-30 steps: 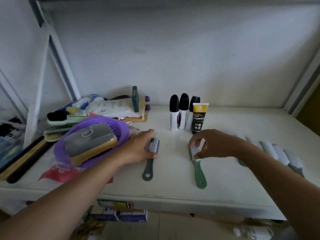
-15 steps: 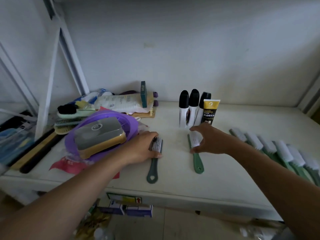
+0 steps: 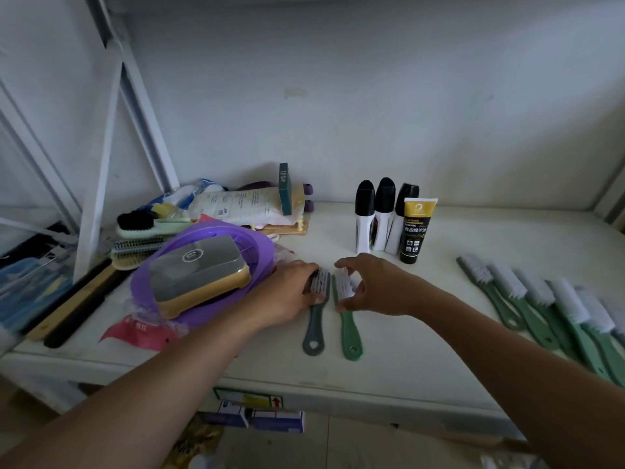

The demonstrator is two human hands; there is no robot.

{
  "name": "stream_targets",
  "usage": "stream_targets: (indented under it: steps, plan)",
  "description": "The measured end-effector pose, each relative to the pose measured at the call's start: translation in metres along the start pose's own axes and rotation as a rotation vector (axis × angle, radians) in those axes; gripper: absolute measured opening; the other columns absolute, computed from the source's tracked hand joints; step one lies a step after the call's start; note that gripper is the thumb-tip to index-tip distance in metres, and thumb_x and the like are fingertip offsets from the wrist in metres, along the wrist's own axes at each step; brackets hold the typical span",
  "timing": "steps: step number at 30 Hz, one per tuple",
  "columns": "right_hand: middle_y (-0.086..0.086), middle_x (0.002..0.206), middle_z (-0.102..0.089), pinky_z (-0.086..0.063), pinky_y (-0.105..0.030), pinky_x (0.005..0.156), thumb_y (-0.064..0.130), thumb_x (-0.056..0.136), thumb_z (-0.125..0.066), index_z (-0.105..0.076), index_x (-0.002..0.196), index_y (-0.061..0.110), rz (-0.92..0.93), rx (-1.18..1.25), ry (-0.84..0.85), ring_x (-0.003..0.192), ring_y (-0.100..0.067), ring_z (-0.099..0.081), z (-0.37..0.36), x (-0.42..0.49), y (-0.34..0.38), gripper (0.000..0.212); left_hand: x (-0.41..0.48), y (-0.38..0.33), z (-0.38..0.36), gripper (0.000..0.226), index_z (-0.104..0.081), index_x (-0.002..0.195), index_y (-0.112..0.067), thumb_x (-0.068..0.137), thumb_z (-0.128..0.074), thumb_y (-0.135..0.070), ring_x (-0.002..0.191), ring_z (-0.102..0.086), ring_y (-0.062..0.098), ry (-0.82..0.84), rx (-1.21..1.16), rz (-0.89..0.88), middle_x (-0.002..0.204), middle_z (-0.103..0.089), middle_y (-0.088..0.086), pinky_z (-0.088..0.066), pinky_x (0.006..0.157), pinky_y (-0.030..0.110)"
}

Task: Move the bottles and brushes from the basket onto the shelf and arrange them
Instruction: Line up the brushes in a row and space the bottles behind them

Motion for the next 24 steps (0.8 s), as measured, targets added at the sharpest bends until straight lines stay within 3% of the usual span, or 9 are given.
stream_targets:
  steps: [7,13,19,24]
  plan:
    - [-0.004,0.134,-0.049,-0.052,-0.025,0.083,0.042,0.078,-0.081,-0.040,0.147,0.022,-0.015,-0.016,-0.032,0.112,-0.022,-0.059,-0.004,0.008,0.009,0.083,0.002,0.002,-0.004,0.031,-0.062,0.113,-0.019,0.089,-0.073,-0.035,0.094,-0.058,0.021,-0.051,-0.008,-0.003,0.104,-0.061,0.001,-0.050,0.084,0.039]
    - [-0.004,0.133,-0.050,-0.055,-0.028,0.085,0.040,0.079,-0.081,-0.040,0.147,0.022,-0.018,0.000,-0.032,0.112,-0.022,-0.060,-0.003,0.006,0.010,0.082,-0.002,0.005,-0.006,0.035,-0.062,0.116,-0.021,0.088,-0.072,-0.038,0.097,-0.062,0.017,-0.059,-0.061,0.003,0.109,-0.065,0.000,-0.054,0.086,0.040]
    - [-0.004,0.135,-0.048,-0.048,-0.023,0.080,0.041,0.080,-0.080,-0.039,0.149,0.022,-0.015,0.000,-0.023,0.115,-0.023,-0.057,-0.003,0.005,0.012,0.082,-0.001,0.004,-0.006,0.028,-0.062,0.111,-0.019,0.090,-0.072,-0.034,0.092,-0.056,0.016,-0.092,-0.036,-0.017,0.103,-0.061,-0.001,-0.039,0.073,0.030]
    - [-0.004,0.134,-0.047,-0.047,-0.020,0.076,0.040,0.080,-0.080,-0.040,0.148,0.021,-0.013,0.000,-0.010,0.113,-0.022,-0.058,-0.002,0.003,0.014,0.081,-0.002,0.003,-0.004,0.033,-0.062,0.117,-0.020,0.090,-0.071,-0.036,0.096,-0.059,0.017,-0.077,-0.038,-0.013,0.108,-0.063,0.000,-0.051,0.085,0.037]
Point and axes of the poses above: each hand's wrist, its own x-axis towards the middle knuckle, its own z-axis out of the back of the hand, y = z × x, the point moved 3 cm from there along x, towards the middle knuckle
